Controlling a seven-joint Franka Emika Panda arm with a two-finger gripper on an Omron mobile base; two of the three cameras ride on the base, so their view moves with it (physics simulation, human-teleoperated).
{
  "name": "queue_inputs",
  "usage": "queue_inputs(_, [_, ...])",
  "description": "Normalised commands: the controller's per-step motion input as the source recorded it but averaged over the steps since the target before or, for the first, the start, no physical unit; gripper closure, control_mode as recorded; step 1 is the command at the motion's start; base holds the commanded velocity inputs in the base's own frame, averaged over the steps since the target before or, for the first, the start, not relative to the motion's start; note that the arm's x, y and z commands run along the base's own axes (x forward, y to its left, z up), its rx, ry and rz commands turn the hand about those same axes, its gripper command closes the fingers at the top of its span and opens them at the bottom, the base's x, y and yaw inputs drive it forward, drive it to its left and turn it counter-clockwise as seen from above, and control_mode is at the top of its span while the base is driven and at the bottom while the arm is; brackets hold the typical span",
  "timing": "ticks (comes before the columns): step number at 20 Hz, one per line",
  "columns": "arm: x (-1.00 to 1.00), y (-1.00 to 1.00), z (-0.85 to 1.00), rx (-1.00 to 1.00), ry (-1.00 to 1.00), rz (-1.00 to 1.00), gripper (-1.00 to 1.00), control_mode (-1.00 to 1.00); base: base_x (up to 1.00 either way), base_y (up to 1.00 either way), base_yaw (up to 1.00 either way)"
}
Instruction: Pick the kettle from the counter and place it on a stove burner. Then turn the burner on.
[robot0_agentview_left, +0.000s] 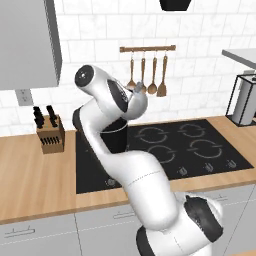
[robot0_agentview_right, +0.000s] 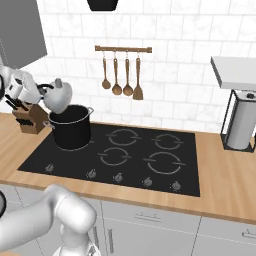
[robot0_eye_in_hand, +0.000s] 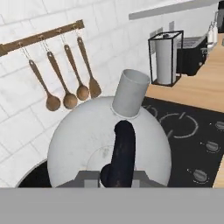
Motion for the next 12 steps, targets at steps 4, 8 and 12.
queue_inputs(4, [0.22, -1.0, 0.55, 0.18, 0.41, -0.29, 1.0, -1.0, 0.0, 0.0, 0.0])
queue_inputs(8, [0.16, -1.0, 0.32, 0.14, 0.45, -0.3, 1.0, -1.0, 0.0, 0.0, 0.0])
queue_inputs(12, [0.1, -1.0, 0.01, 0.1, 0.34, -0.24, 1.0, -1.0, 0.0, 0.0, 0.0])
